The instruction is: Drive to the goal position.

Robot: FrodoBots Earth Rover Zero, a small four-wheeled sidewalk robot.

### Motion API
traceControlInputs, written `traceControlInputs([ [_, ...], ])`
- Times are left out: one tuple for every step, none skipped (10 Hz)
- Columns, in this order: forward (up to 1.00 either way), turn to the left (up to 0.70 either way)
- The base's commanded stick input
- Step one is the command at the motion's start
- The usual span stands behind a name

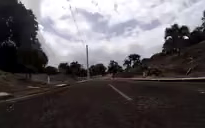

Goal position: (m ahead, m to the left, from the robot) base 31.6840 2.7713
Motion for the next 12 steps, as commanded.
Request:
traceControlInputs([
  [0.7,0.0],
  [0.7,0.0],
  [0.7,0.0],
  [0.7,0.0],
  [0.7,0.0],
  [0.7,0.0],
  [0.7,0.0],
  [0.7,0.0],
  [0.7,0.0],
  [0.7,0.0],
  [0.7,0.0],
  [0.7,0.0],
])
